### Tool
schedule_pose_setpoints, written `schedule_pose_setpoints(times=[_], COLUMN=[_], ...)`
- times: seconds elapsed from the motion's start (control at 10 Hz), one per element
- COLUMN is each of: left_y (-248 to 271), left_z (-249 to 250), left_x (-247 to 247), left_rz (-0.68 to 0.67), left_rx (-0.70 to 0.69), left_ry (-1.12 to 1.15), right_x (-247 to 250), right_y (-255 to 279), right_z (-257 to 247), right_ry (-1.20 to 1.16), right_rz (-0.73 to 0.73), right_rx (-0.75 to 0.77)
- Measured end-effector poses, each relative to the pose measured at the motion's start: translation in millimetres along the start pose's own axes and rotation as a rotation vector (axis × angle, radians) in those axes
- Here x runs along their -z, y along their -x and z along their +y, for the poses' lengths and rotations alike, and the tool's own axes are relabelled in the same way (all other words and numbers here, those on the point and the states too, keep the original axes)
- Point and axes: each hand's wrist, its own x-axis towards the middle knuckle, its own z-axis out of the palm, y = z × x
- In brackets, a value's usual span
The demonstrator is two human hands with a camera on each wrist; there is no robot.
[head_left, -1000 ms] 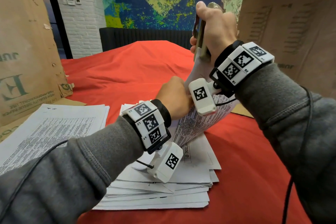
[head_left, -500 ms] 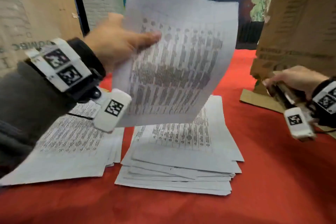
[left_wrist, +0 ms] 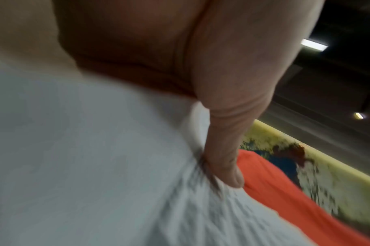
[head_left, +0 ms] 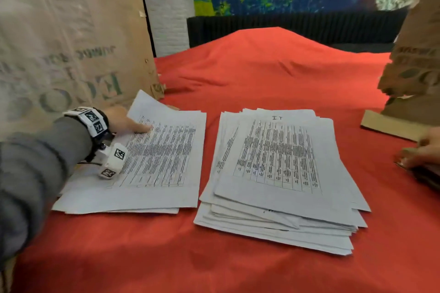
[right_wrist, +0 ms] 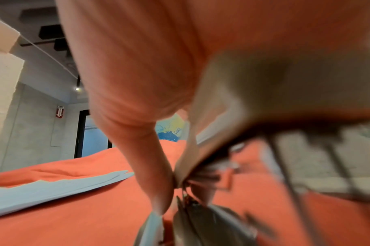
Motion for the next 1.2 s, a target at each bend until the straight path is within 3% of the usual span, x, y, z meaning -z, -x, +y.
schedule_pose_setpoints(times=[0.1, 0.2, 0.3, 0.4, 0.5, 0.6, 0.8, 0.9, 1.0, 1.1, 1.2], left_y=[-2.9, -2.0, 10.9, 21.7, 28.6, 30.2, -8.1, -20.1, -21.7, -15.6, -3.5], left_z=[3.9, 12.6, 47.9, 101.6, 172.1, 241.7, 296.0, 300.1, 298.5, 293.2, 284.9], left_x=[7.6, 6.7, -7.5, -25.8, -47.5, -73.1, -96.5, -90.2, -84.3, -79.4, -69.2], left_rz=[0.012, 0.073, 0.214, 0.356, 0.369, 0.140, -0.150, -0.136, 0.079, 0.156, 0.092], left_rx=[-0.030, 0.022, -0.016, -0.170, -0.399, -0.604, -0.500, -0.501, -0.549, -0.574, -0.543], left_ry=[-0.121, -0.360, -0.496, -0.447, -0.447, -0.476, -0.521, -0.437, -0.376, -0.237, -0.148], right_x=[88.5, 117.0, 116.9, 121.4, 119.9, 116.6, 109.0, 108.9, 108.7, 108.3, 121.3], right_y=[6.2, 56.2, 67.3, 72.7, 76.5, 73.0, 71.2, 76.0, 75.4, 72.8, 84.3], right_z=[-97.5, -151.5, -164.7, -181.7, -193.7, -194.3, -189.5, -193.6, -195.0, -192.3, -194.4], right_ry=[-0.061, -0.005, 0.072, 0.145, 0.194, 0.196, 0.146, 0.174, 0.156, 0.097, 0.051], right_rz=[0.005, 0.040, 0.038, 0.033, 0.028, 0.036, 0.024, 0.022, 0.043, 0.043, 0.067], right_rx=[-0.017, 0.002, -0.021, -0.003, 0.026, 0.028, 0.025, 0.016, 0.011, 0.033, 0.036])
